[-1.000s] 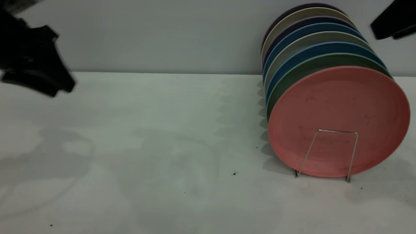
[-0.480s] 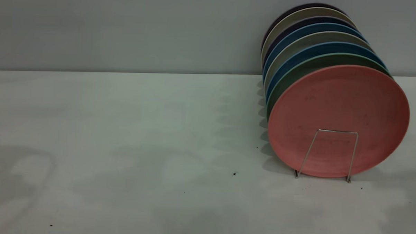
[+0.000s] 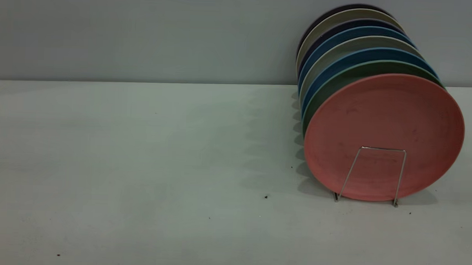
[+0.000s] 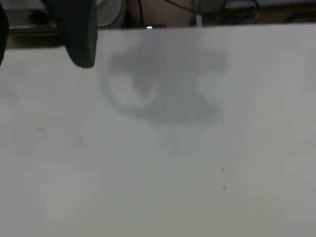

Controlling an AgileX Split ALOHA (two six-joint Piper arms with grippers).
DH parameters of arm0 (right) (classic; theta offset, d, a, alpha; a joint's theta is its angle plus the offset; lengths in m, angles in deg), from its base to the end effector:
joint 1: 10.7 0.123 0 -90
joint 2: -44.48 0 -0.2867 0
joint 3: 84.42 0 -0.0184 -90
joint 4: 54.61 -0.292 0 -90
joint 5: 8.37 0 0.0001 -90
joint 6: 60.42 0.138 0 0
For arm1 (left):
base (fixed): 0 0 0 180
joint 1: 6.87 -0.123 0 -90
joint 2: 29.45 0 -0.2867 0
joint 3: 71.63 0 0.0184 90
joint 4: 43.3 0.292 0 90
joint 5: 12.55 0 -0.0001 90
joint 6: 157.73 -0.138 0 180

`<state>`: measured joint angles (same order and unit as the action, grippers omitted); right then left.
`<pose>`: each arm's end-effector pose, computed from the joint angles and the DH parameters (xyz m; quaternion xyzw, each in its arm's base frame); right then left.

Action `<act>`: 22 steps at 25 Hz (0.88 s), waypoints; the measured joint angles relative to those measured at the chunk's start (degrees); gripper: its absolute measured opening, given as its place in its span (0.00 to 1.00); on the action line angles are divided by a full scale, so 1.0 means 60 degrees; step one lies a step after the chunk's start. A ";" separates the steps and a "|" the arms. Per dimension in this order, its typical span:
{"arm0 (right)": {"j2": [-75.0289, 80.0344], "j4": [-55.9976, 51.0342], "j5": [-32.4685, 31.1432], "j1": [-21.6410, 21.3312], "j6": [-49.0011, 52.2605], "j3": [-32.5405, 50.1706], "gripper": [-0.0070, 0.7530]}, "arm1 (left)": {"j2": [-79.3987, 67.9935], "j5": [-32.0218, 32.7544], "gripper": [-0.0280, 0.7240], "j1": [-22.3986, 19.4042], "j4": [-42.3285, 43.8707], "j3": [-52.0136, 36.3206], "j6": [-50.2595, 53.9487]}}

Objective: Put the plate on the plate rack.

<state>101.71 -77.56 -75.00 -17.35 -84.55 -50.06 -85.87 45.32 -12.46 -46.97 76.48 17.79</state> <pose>0.1931 0.0272 0.2562 -0.1037 0.9577 0.1381 0.2301 0.2092 0.0130 0.2744 -0.0177 0.9561 -0.0053 0.2923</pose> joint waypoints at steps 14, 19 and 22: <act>-0.4970 0.0225 -0.0571 0.0000 0.0251 0.2217 0.57 | 0.5083 0.1488 0.54 0.0000 0.0232 -0.1725 0.0814; -0.5726 0.1304 -0.0570 0.0904 0.0545 0.2227 0.57 | 0.5136 0.1497 0.54 0.0009 0.0882 -0.2189 0.0848; -0.6038 0.2178 -0.0501 0.1523 0.1153 0.2227 0.57 | 0.5136 0.1488 0.54 0.0009 0.0979 -0.2269 0.0848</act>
<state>65.48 -64.49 -78.01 -8.21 -77.63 -36.69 -55.05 54.24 -12.41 -41.10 62.87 22.88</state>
